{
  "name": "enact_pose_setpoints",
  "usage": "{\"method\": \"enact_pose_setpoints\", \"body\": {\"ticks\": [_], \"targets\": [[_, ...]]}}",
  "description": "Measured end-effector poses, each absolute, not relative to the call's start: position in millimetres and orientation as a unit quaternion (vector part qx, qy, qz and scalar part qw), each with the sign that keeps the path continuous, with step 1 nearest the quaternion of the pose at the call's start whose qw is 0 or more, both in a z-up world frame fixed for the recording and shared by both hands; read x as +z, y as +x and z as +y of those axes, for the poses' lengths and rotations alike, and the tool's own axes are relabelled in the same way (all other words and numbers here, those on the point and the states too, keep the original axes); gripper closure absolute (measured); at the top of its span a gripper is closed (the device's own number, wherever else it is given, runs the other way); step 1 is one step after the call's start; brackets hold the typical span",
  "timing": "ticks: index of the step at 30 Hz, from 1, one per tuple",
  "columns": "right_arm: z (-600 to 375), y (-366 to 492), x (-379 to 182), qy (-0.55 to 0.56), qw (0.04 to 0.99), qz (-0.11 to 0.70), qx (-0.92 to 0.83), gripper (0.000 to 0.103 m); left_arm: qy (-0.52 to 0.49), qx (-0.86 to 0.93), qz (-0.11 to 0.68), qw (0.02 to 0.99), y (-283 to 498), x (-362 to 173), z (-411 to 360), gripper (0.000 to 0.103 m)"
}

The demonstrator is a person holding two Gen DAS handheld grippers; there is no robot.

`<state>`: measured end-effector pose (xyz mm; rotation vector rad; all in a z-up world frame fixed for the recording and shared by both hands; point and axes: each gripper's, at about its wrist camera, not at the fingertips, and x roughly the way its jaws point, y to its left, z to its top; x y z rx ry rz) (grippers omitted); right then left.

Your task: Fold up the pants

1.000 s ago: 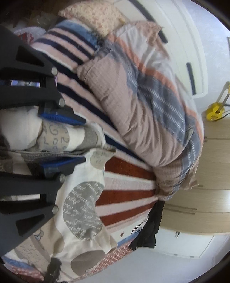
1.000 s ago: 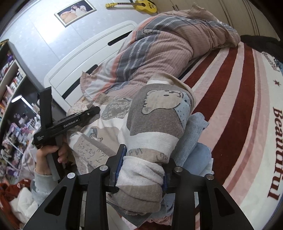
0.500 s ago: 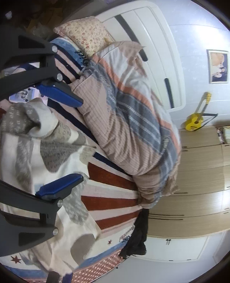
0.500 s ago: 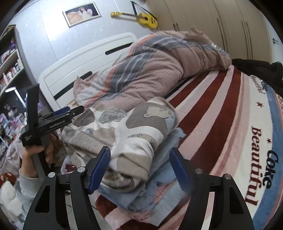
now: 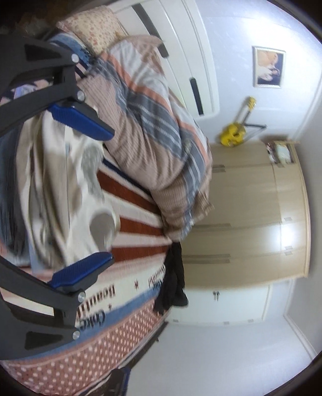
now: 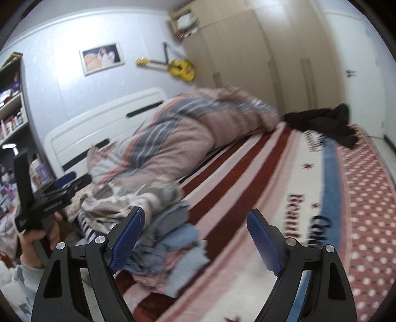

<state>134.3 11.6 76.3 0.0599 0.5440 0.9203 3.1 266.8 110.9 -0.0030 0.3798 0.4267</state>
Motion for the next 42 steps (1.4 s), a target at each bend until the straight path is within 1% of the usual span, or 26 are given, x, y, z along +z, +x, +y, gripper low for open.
{"method": "enact_pose_setpoints", "body": {"ticks": [2, 5, 7, 10, 13, 15, 19, 23, 27, 31, 37, 42], "targets": [[-17, 133, 82, 0.033, 0.872, 0.248, 0.420, 0.018, -0.001, 0.193, 0.179, 0.965, 4, 113, 247, 0.012], [-64, 131, 93, 0.035, 0.895, 0.225, 0.384, 0.018, -0.006, 0.163, 0.165, 0.973, 5, 115, 216, 0.008], [-99, 129, 102, 0.037, 0.911, 0.206, 0.356, 0.017, -0.013, 0.142, 0.156, 0.977, 7, 115, 196, 0.007], [-146, 124, 115, 0.036, 0.932, 0.178, 0.314, 0.011, -0.021, 0.116, 0.148, 0.982, 9, 114, 169, 0.003], [-190, 114, 124, 0.029, 0.950, 0.148, 0.274, 0.010, -0.022, 0.091, 0.144, 0.985, 13, 110, 140, 0.002], [-213, 106, 126, 0.018, 0.958, 0.135, 0.252, 0.006, -0.020, 0.078, 0.144, 0.986, 16, 106, 123, 0.002], [-247, 85, 117, -0.014, 0.970, 0.119, 0.211, 0.006, -0.023, 0.054, 0.146, 0.988, 23, 95, 95, 0.001], [-262, 61, 89, -0.037, 0.973, 0.120, 0.192, 0.006, -0.034, 0.043, 0.148, 0.988, 26, 78, 74, 0.001], [-257, 30, 57, -0.063, 0.976, 0.105, 0.183, 0.006, -0.030, 0.045, 0.149, 0.987, 24, 60, 55, 0.001], [-251, 10, 35, -0.052, 0.978, 0.094, 0.181, 0.006, -0.029, 0.044, 0.151, 0.987, 24, 48, 46, 0.001], [-249, 0, 28, -0.030, 0.979, 0.088, 0.182, 0.006, -0.010, 0.044, 0.150, 0.988, 24, 41, 38, 0.001], [-247, 1, 28, -0.035, 0.979, 0.087, 0.180, 0.006, -0.003, 0.043, 0.148, 0.988, 23, 38, 33, 0.001]]}}
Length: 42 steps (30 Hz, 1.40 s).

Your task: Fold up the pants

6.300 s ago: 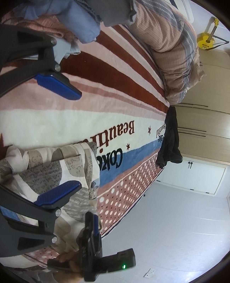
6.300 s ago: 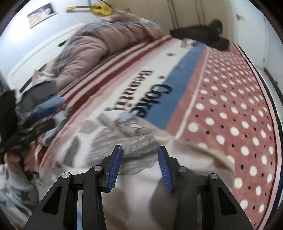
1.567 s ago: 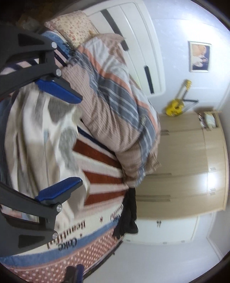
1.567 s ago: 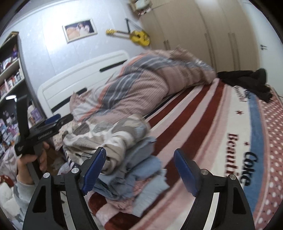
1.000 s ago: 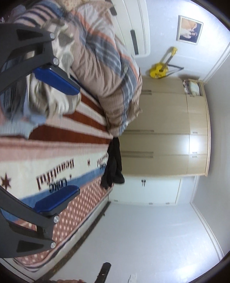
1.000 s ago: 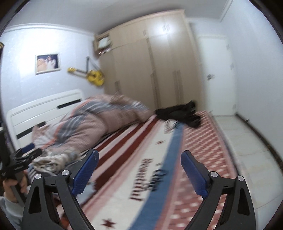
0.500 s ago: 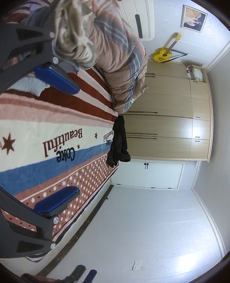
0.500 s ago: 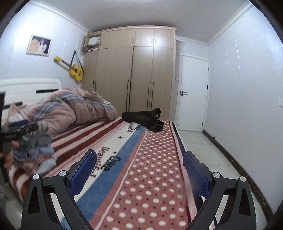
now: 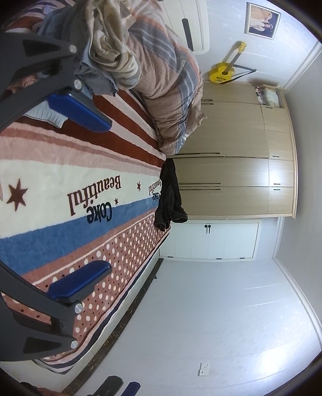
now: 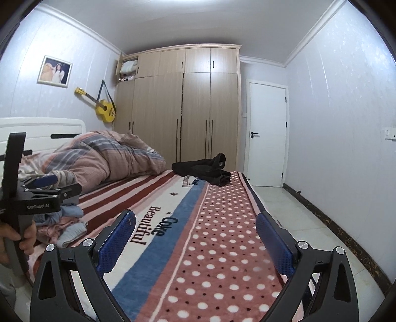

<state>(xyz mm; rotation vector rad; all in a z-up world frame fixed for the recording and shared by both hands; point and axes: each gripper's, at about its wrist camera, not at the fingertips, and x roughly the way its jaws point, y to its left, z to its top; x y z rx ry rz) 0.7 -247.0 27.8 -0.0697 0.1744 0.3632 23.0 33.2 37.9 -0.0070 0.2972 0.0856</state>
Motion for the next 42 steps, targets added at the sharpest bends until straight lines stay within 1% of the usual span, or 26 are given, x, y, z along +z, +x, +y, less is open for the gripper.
{"method": "enact_pose_setpoints", "body": {"ticks": [42], "targets": [[-237, 3, 30, -0.042, 0.978, 0.087, 0.186, 0.006, -0.013, 0.041, 0.138, 0.989, 19, 38, 38, 0.001]]}}
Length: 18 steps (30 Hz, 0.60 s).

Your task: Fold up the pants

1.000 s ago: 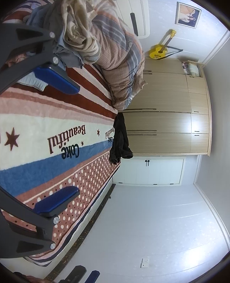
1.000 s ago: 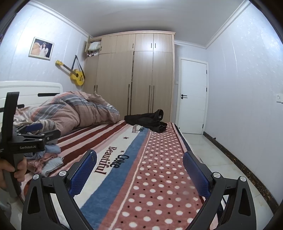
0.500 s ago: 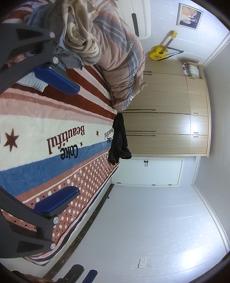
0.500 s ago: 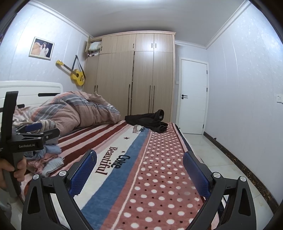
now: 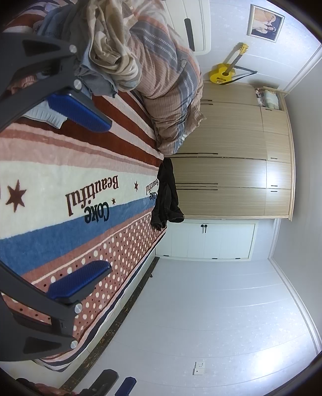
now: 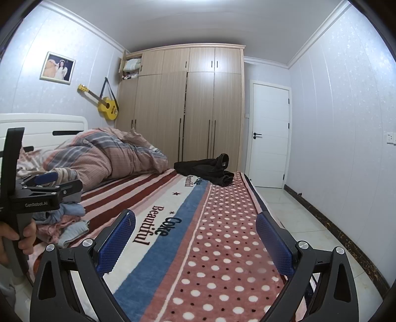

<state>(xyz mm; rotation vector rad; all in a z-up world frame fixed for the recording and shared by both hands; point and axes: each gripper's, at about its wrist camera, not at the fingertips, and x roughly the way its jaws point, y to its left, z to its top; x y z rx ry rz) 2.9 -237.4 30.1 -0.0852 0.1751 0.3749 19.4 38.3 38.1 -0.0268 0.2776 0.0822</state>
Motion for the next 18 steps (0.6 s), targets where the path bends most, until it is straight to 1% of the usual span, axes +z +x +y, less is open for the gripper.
{"method": "enact_pose_setpoints", "body": {"ticks": [18], "targets": [[-236.9, 1.5, 30.4, -0.042, 0.979, 0.087, 0.182, 0.006, -0.010, 0.041, 0.137, 0.990, 17.1, 37.4, 35.8, 0.001]]}}
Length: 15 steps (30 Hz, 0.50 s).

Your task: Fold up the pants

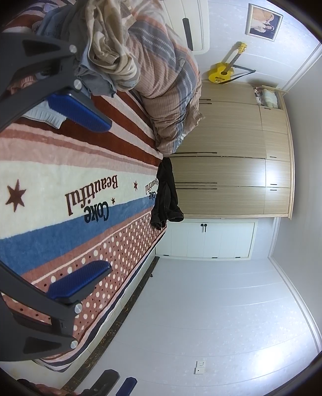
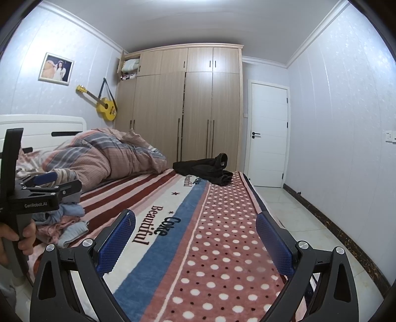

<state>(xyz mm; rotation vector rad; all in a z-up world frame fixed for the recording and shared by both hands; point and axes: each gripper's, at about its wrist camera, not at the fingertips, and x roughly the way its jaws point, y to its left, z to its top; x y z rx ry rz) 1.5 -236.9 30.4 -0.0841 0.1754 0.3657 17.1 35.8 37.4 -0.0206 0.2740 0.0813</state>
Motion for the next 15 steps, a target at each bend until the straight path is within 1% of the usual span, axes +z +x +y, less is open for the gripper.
{"method": "enact_pose_setpoints", "body": {"ticks": [15], "targets": [[-235.0, -1.5, 31.0, -0.038, 0.979, 0.087, 0.178, 0.006, -0.011, 0.043, 0.137, 0.990, 17.6, 38.1, 35.4, 0.001]]}}
